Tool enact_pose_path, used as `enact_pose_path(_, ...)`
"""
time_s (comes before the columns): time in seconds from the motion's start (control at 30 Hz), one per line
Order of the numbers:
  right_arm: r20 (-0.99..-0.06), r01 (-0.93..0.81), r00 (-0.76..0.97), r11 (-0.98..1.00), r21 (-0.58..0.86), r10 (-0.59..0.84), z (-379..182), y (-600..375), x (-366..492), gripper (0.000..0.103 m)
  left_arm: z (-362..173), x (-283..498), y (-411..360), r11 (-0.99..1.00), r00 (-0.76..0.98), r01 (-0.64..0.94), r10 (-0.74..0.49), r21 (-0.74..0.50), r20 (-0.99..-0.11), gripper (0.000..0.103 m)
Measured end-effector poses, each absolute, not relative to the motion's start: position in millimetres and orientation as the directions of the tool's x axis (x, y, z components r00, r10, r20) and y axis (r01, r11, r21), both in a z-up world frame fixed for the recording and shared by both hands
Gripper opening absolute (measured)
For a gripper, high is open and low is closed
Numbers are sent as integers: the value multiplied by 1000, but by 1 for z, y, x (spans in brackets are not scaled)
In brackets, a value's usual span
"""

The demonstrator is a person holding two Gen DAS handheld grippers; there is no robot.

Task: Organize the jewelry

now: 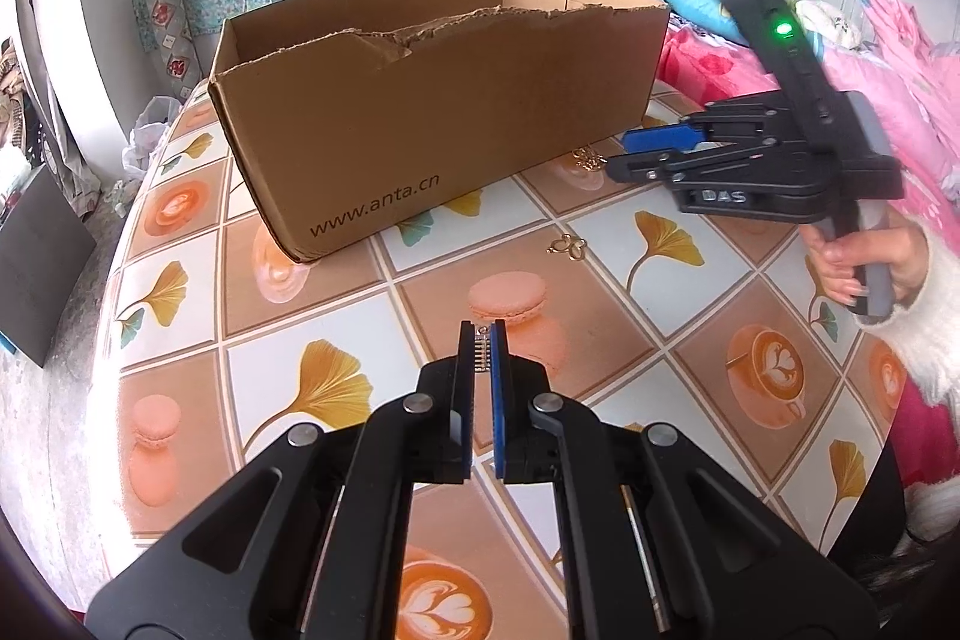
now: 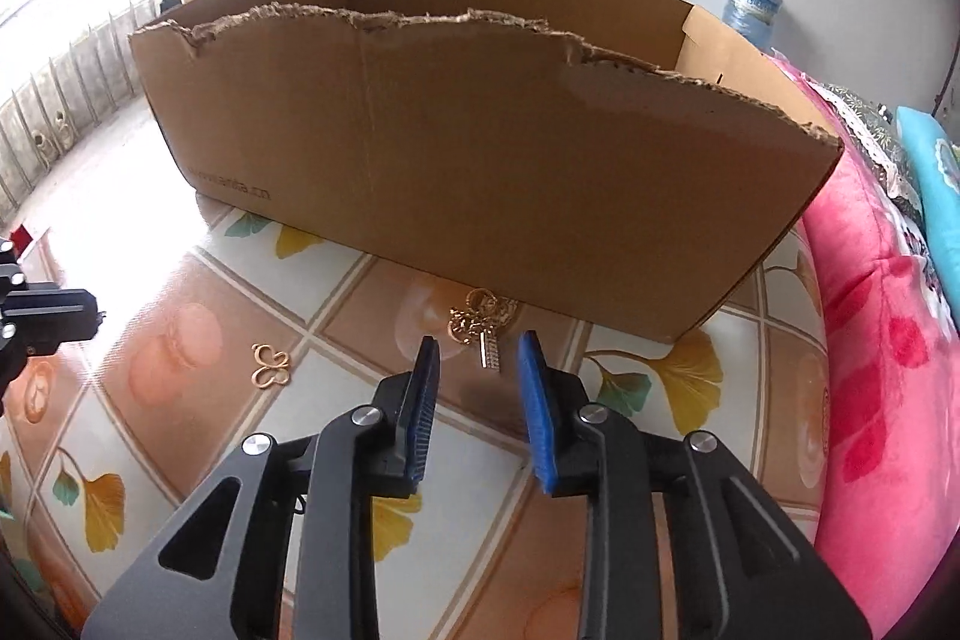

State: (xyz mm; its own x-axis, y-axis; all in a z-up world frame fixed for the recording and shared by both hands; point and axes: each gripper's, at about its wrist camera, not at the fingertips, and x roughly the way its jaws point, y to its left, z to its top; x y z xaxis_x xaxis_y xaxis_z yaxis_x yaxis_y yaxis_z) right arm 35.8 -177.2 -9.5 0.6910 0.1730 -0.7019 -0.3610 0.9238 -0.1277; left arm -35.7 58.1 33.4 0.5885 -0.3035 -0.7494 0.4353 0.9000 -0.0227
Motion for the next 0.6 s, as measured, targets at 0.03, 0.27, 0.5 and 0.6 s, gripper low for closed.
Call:
enact_pose_path(0.03,-709,-378,679,919,-114,191,-11,-178,40,13,34,-37,58,899,588,437,-305,-23,-749,4)
enact_pose_path(0.27,-698,-342,700,930,-138,153,-8,-171,39,2,35,-36,63,902,594,431,-302,-21,-746,4)
enact_pose_path(0.5,-686,-336,703,938,-84,190,11,-177,28,2,38,-35,62,901,596,432,-304,-23,-743,4)
enact_pose_path(0.6,-702,-387,675,919,-77,226,5,-181,28,3,42,-36,59,897,599,441,-306,-15,-740,4)
